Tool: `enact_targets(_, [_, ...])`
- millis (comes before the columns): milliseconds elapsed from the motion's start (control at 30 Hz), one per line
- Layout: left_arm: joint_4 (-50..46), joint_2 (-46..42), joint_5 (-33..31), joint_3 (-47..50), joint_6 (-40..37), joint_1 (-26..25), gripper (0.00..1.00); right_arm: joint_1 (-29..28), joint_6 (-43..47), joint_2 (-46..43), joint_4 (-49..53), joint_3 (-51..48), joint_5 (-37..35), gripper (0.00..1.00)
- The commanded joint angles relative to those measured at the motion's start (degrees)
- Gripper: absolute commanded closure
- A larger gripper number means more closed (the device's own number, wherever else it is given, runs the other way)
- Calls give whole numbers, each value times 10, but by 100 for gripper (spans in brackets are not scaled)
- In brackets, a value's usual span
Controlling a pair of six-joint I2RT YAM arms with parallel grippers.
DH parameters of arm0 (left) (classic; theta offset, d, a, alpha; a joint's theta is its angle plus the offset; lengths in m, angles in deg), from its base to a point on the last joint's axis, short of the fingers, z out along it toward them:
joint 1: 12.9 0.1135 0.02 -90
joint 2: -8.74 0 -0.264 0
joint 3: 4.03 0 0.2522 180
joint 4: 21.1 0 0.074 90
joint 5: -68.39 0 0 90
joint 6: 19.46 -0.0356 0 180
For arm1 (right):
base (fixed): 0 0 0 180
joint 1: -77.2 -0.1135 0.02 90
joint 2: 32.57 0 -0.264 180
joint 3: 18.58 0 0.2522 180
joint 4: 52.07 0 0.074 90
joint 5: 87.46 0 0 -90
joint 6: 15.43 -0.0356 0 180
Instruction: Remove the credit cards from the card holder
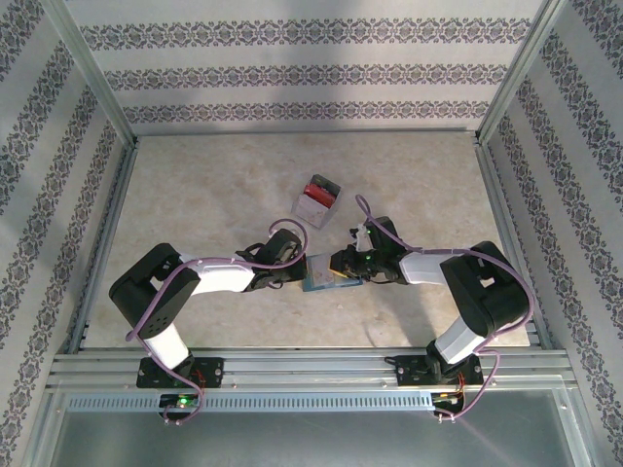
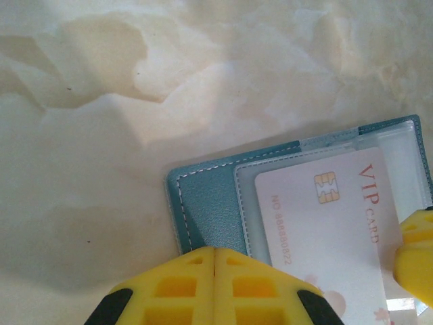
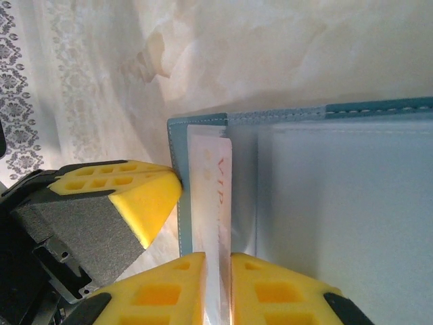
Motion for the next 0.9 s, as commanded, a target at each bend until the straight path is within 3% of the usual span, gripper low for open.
enact_targets(0, [-56,-4,-14,7,6,10,96,7,-5,-17,-23,-7,16,81])
enact_targets(867, [-57,-11,-13,4,5,12,94,26,-1,-20,-31,-26,15,88])
